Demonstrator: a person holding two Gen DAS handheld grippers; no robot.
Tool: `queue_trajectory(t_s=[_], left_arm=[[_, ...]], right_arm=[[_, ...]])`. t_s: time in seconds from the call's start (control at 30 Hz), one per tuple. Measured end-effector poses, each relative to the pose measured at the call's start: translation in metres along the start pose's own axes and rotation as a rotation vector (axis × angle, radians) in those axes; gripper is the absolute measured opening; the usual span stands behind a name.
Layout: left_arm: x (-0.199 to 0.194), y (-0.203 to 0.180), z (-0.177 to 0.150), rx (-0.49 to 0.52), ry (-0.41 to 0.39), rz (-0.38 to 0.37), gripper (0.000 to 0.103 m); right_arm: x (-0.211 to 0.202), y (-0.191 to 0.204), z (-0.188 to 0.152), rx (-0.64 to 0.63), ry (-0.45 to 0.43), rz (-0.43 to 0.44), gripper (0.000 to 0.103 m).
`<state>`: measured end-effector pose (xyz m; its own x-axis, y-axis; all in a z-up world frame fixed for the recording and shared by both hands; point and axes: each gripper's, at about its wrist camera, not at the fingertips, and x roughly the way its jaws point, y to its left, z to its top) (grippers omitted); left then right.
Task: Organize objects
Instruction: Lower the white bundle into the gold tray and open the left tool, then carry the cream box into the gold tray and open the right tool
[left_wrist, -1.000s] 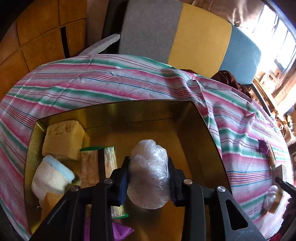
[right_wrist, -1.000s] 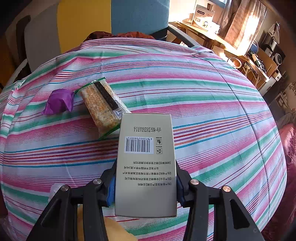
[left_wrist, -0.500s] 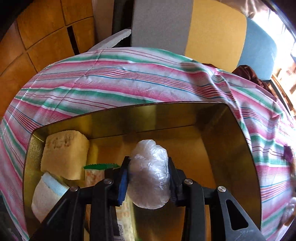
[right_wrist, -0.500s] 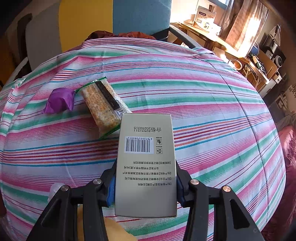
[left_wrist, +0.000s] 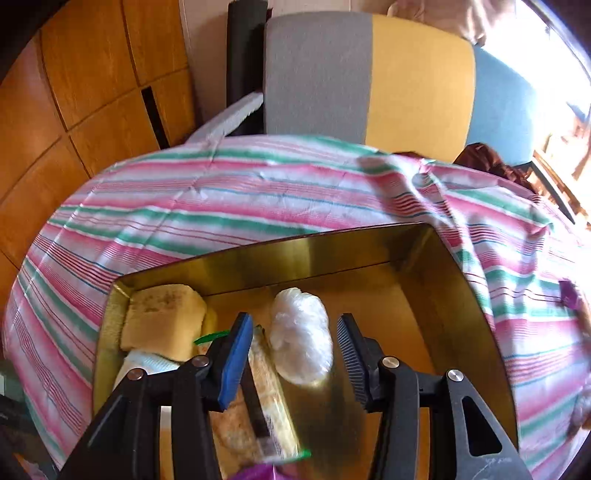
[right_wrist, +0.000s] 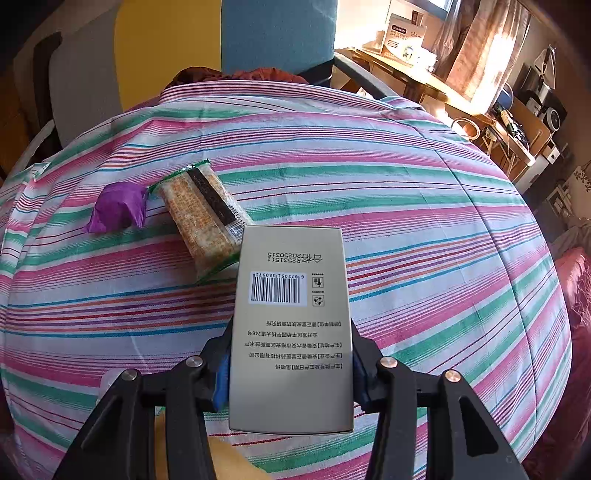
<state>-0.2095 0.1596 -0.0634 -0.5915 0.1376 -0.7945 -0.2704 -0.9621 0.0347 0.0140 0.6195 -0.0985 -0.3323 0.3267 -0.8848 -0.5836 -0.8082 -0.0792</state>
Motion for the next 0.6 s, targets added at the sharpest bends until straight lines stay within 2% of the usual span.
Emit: queue_trajectory(t_s=[0.27,0.6], left_arm=[[-0.070,-0.003,-0.025,0.019,-0.110,-0.043,0.054],[-0.118,0.001,-0.058,0.019,-0.167,-0.053,0.056]], right_arm=[[0.000,-0.005,0.001,0.038,-0.008,-0.015,0.050],[-0.006,-0.012,0.001,0.080,-0.044,-0.037,0.050]])
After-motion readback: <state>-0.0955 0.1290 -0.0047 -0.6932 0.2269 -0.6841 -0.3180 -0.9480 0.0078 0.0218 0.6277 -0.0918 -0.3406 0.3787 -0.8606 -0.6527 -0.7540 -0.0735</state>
